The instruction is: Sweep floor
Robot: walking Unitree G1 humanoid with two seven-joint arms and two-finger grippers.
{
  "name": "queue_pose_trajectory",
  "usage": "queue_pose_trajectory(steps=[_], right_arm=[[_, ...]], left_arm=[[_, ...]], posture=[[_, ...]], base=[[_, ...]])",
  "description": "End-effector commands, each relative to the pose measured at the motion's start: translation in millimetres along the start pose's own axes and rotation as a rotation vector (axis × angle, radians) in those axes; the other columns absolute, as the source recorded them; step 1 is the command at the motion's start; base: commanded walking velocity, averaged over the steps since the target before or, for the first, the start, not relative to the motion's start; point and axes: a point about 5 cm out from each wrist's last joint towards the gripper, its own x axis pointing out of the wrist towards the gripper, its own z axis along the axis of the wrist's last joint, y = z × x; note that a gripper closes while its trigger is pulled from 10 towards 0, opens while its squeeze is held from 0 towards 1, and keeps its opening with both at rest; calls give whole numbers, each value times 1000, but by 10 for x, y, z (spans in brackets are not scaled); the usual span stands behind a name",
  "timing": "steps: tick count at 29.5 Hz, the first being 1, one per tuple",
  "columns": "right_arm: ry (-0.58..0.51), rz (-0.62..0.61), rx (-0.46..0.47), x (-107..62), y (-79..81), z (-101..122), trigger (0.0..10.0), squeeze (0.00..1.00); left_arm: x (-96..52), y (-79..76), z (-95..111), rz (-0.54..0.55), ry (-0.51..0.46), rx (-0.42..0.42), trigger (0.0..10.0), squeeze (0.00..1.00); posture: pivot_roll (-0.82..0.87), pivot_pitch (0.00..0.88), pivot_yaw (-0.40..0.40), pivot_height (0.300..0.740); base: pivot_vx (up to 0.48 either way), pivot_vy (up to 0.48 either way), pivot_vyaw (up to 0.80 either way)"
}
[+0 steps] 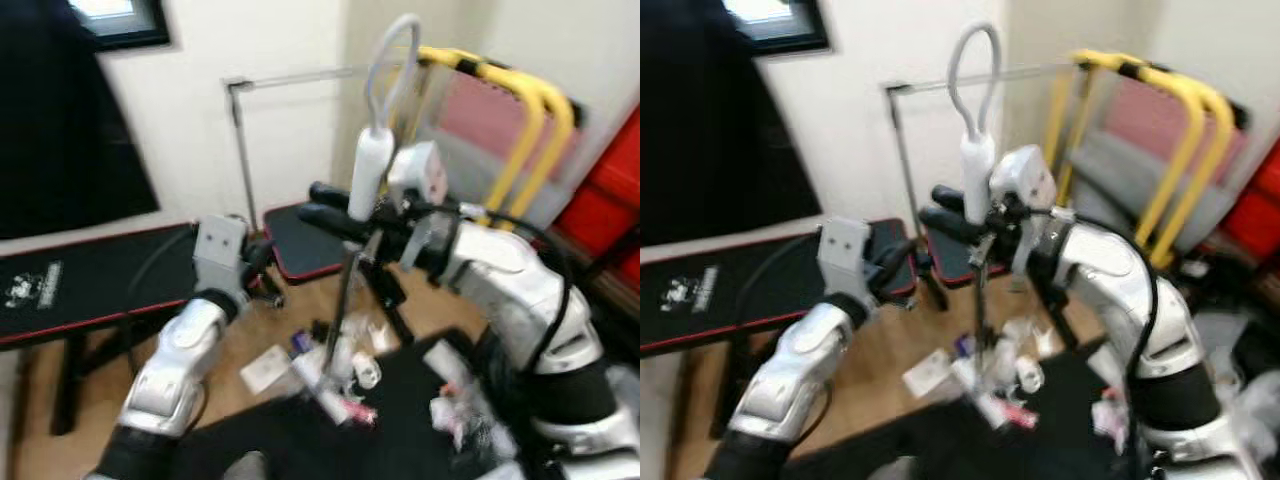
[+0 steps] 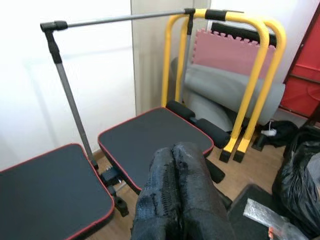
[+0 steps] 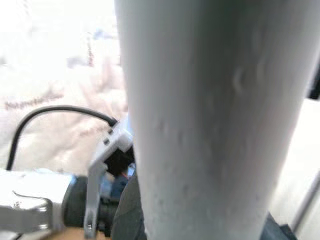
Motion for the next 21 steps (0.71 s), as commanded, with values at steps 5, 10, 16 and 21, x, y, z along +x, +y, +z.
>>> queue_pose_trajectory(steps=[5, 10, 16, 21], right_arm=[[-45, -17, -25, 12, 9, 59, 10000, 0], [-51, -76, -22, 40, -41, 57, 10000, 0], [-65, -111, -6, 60, -75, 65, 10000, 0], [-93, -136, 23, 111, -69, 59, 10000, 0]], left_arm=[[24, -8, 23, -29, -10, 18, 10000, 0], [34, -13, 25, -36, -12, 20, 10000, 0], [35, -15, 23, -37, -11, 21, 10000, 0], [50, -25, 23, -44, -12, 22, 10000, 0]], posture=[[-115, 24, -138, 740], [-114, 27, -136, 740], [-114, 30, -135, 740], [-115, 34, -133, 740]], base=[[292, 0, 0], [292, 0, 0], [294, 0, 0], [292, 0, 0]])
